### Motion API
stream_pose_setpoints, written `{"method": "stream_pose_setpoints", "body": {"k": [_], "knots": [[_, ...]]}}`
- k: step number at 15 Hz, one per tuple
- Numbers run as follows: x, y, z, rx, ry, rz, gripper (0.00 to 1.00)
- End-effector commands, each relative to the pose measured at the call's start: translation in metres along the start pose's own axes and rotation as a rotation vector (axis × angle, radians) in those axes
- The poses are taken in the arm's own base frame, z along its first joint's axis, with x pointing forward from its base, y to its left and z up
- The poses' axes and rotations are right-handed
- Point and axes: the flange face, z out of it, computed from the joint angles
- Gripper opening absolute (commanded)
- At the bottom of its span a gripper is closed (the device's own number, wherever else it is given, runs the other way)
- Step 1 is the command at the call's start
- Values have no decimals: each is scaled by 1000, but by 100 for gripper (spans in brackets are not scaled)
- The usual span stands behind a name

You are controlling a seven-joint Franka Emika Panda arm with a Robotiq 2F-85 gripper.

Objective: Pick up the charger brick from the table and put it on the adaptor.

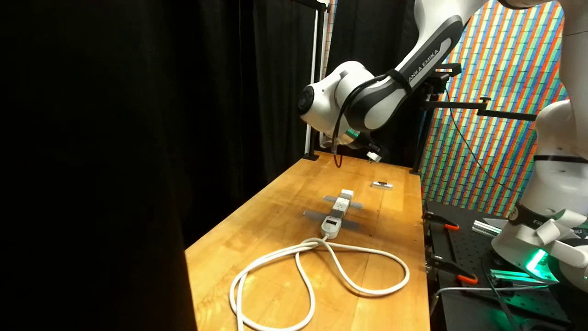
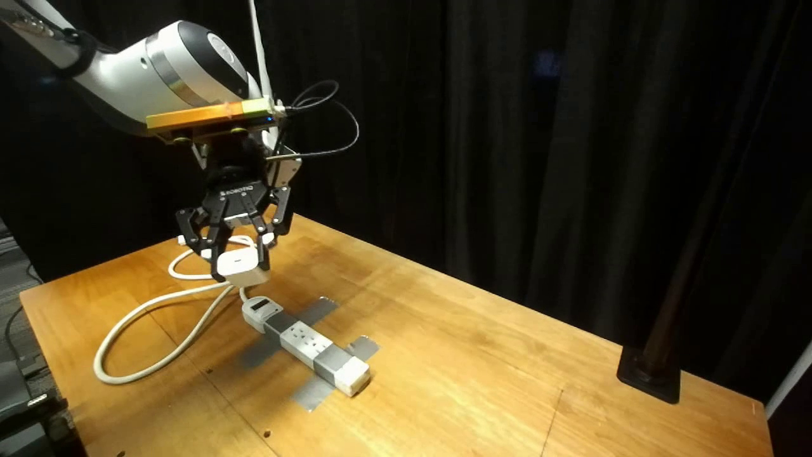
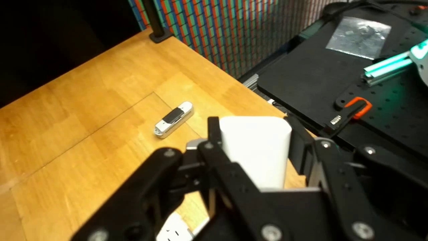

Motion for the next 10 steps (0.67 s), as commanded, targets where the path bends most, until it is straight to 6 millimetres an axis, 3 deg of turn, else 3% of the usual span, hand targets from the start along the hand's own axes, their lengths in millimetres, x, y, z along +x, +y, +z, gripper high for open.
{"method": "stream_pose_setpoints", "body": {"k": [1,10], "knots": [[34,5,-5,-142,-29,-140,23],[114,-20,-11,-505,-90,-470,23]]}}
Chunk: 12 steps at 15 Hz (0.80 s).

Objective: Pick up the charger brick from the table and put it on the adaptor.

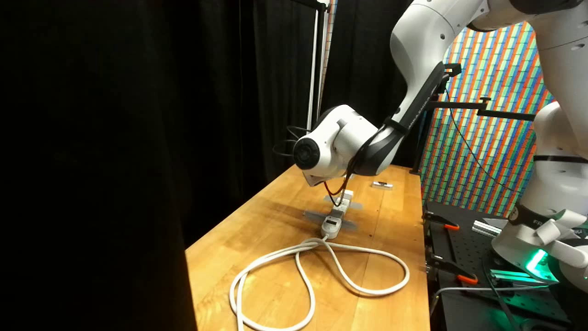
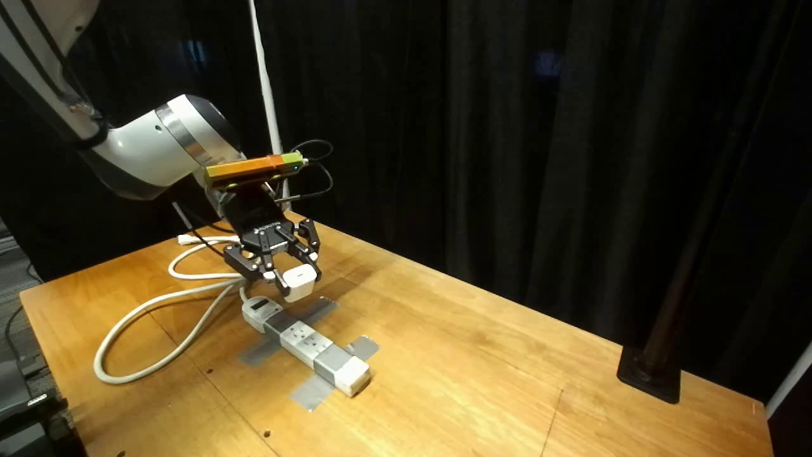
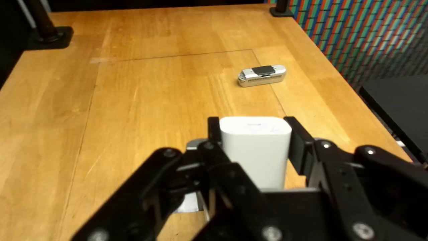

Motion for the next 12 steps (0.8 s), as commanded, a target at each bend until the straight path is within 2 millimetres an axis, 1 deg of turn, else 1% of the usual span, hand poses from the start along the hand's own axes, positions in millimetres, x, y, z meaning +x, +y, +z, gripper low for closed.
{"method": "stream_pose_setpoints", "body": {"k": [1,3,6,9,12], "knots": [[17,11,-4,-128,-65,-139,23],[26,11,-1,-188,-120,-219,23],[42,8,3,-239,-156,-296,23],[61,0,4,-241,-196,-325,23],[74,-10,6,-217,-238,-317,23]]}}
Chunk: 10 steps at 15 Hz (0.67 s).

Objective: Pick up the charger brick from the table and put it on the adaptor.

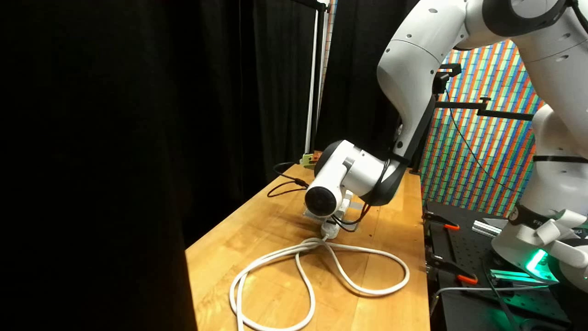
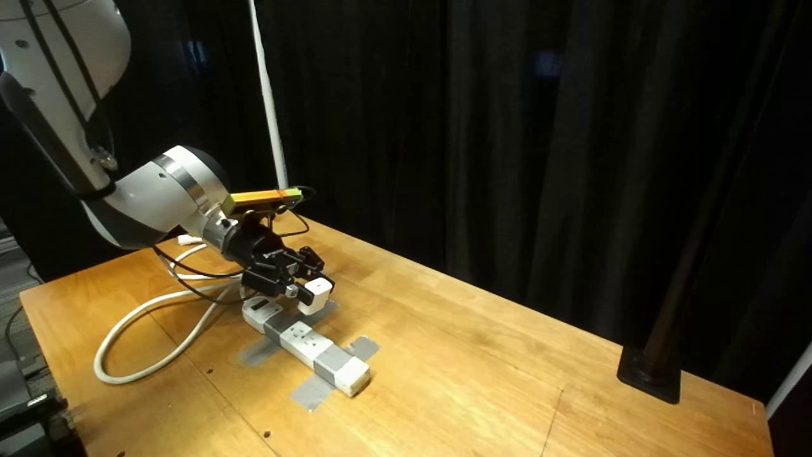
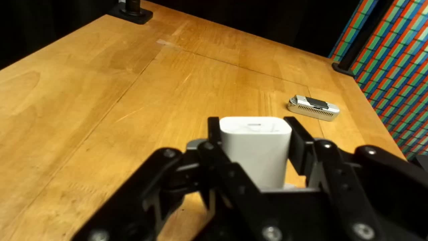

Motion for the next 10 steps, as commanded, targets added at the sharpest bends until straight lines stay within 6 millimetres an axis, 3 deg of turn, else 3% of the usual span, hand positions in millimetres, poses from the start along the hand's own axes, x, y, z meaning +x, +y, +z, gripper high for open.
{"method": "stream_pose_setpoints", "body": {"k": [1,10], "knots": [[9,0,-6,23,-76,-8,23],[23,-2,-5,95,-45,97,23]]}}
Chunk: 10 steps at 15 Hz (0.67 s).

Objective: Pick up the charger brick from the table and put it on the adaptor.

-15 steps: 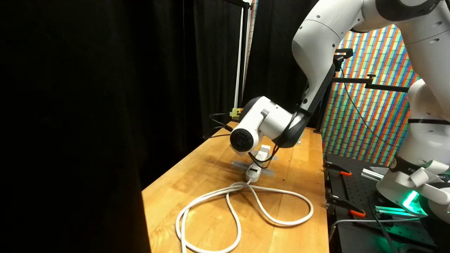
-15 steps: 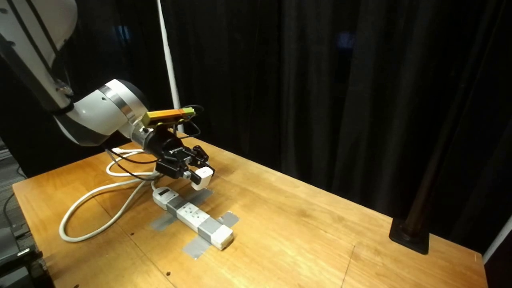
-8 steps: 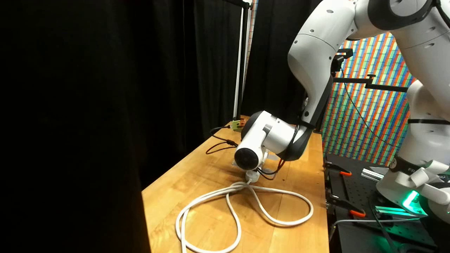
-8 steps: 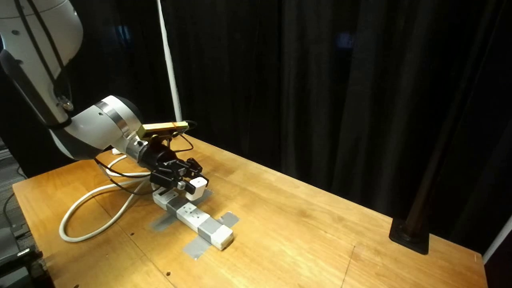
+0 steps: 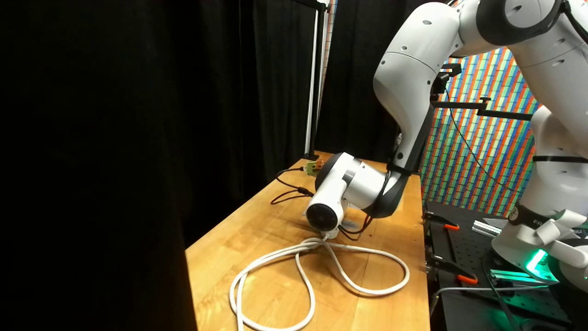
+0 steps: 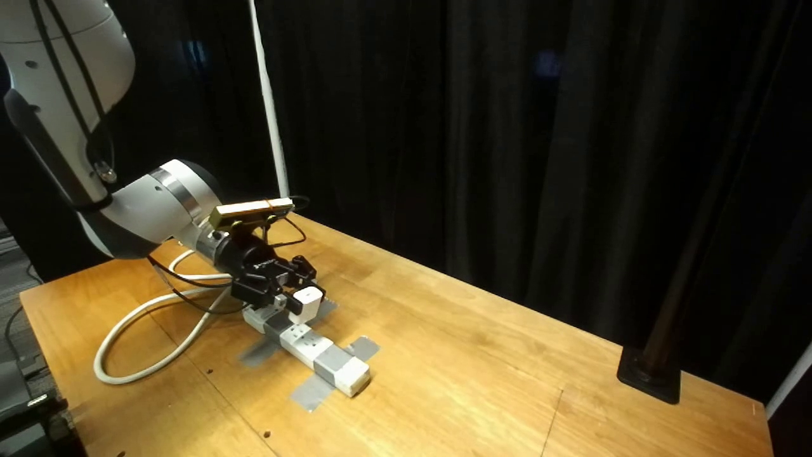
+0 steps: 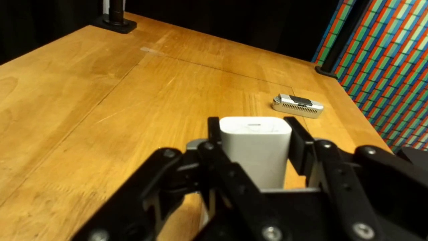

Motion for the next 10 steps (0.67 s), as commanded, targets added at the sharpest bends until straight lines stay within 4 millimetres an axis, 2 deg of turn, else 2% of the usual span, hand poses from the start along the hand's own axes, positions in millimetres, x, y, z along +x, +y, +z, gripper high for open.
{"method": "stream_pose_setpoints", "body": {"k": [1,10], "knots": [[1,6,-1,62,19,79,23],[13,10,6,130,13,227,23]]}}
